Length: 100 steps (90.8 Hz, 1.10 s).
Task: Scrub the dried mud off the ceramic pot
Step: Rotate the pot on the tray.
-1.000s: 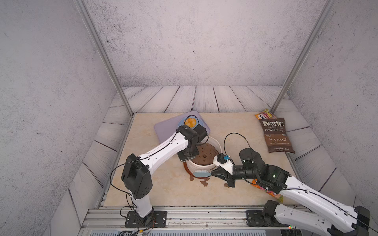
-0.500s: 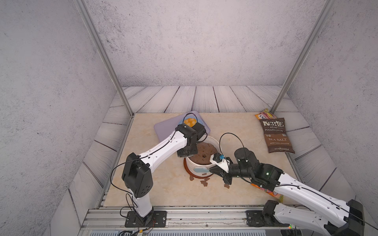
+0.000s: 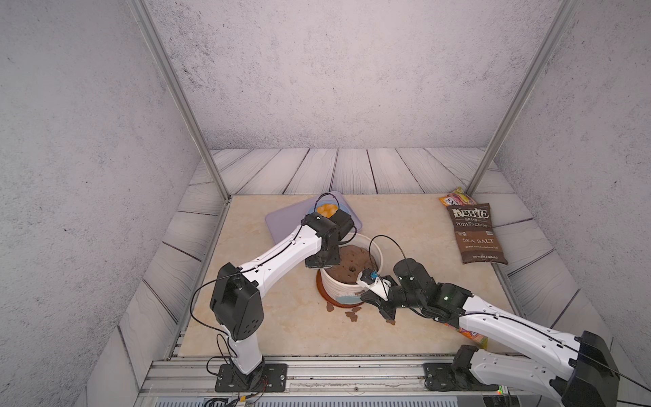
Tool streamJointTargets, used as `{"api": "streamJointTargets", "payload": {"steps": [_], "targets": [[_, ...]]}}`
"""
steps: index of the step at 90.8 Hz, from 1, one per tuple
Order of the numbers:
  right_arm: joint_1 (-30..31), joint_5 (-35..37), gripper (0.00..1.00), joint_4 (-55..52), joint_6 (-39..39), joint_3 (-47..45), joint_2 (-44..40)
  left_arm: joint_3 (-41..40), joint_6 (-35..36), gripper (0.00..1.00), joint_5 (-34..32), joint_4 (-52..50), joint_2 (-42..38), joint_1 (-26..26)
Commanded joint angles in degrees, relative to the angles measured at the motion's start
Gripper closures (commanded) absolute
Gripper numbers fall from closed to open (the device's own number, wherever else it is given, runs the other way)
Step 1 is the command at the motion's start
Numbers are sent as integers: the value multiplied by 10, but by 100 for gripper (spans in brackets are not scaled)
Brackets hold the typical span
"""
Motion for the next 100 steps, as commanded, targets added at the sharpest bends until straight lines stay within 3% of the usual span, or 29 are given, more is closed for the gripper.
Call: {"api": "streamJointTargets", "payload": {"steps": [1,64,77,100], "targets": [[-6,18,100,24,3,-7,3,-6,59,96,-13,-34,1,-7],[18,97,100,-3,58,-59,-5,1,76,98,-4,-24,5,-7],[41,77,100,-26,74,-60,-22,7,84,99,-5,-23,10,-7],[81,-30,100,-65,86,-50,-97,20,119,99,-19,-29,16,-7]]}}
